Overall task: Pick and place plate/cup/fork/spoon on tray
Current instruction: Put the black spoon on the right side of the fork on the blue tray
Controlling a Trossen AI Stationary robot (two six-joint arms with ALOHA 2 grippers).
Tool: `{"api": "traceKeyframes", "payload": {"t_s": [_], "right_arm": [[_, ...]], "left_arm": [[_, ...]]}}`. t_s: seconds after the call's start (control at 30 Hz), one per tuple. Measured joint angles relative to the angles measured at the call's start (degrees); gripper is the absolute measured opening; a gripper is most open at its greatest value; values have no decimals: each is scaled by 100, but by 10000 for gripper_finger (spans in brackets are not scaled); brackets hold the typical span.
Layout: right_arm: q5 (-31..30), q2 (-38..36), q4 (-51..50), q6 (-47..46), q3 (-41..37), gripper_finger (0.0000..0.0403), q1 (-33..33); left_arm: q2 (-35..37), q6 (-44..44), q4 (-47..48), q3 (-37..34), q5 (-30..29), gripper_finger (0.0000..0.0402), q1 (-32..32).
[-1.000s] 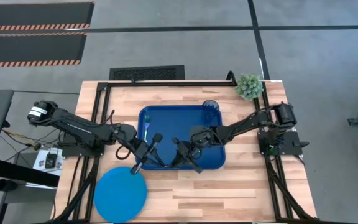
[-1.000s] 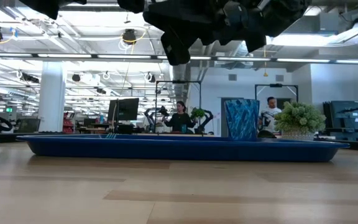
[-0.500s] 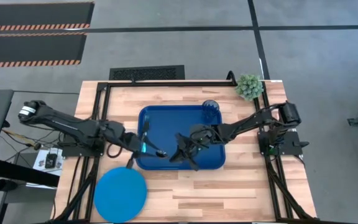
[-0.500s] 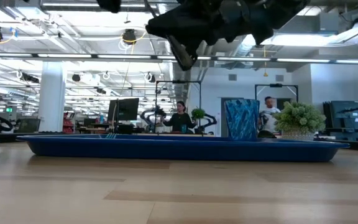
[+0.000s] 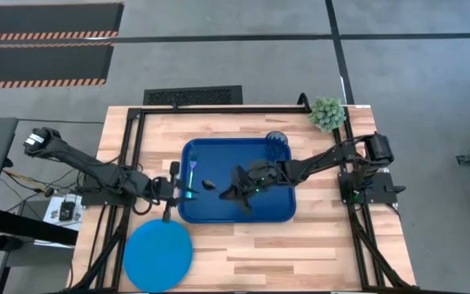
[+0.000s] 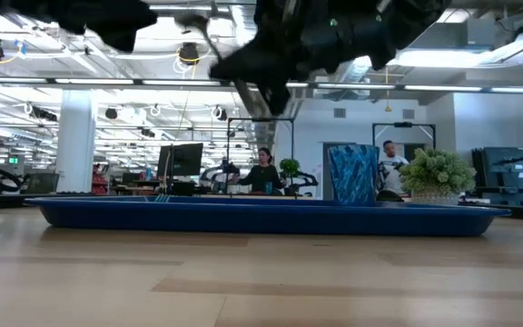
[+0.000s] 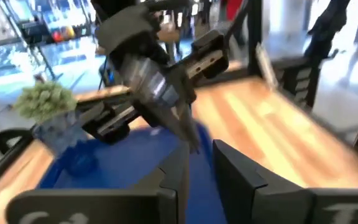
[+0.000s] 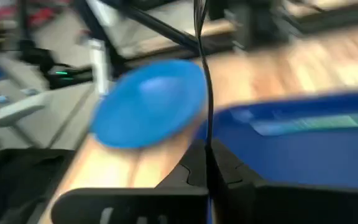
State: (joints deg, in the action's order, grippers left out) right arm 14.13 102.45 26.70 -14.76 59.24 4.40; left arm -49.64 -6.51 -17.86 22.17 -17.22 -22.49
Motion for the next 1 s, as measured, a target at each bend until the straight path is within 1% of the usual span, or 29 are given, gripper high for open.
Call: {"api": "traceKeyframes", "payload": {"t_s": [0.07, 0.17, 0.23, 0.3, 0.4, 0.5, 0.63, 0.77, 0.87, 1.0], "right_arm": [[508, 0, 524, 135, 0, 3, -8], [1538, 0, 1378, 278, 0, 2, -67], [2140, 0, 1875, 307, 0, 2, -123], [2623, -4, 2230, 306, 0, 2, -182], [3046, -4, 2458, 305, 0, 2, -239], [3103, -4, 2472, 309, 0, 2, -273], [3102, -4, 2486, 399, 0, 2, -273], [3095, -4, 2632, 417, 3, 2, -242], [3033, -4, 2590, 430, 4, 2, -225], [2988, -4, 2553, 434, 4, 2, -227]], "left_arm": [[20, 93, -629, -283, 88, 54, -47], [21, 118, -1508, -538, 733, 36, -33], [19, 149, -1943, -548, 1168, 22, 39], [1, 265, -2190, -442, 1357, 12, 106], [-104, 254, -2148, -118, 1518, 16, 170], [-455, 145, -1949, 310, 1693, 46, 228], [-1168, 107, -1401, 994, 1829, 106, 416], [-1814, 17, -1450, 1483, 2069, 159, 638], [-2087, 34, -1571, 1723, 2419, 182, 847], [-2338, 173, -1681, 1964, 3046, 189, 1081]]}}
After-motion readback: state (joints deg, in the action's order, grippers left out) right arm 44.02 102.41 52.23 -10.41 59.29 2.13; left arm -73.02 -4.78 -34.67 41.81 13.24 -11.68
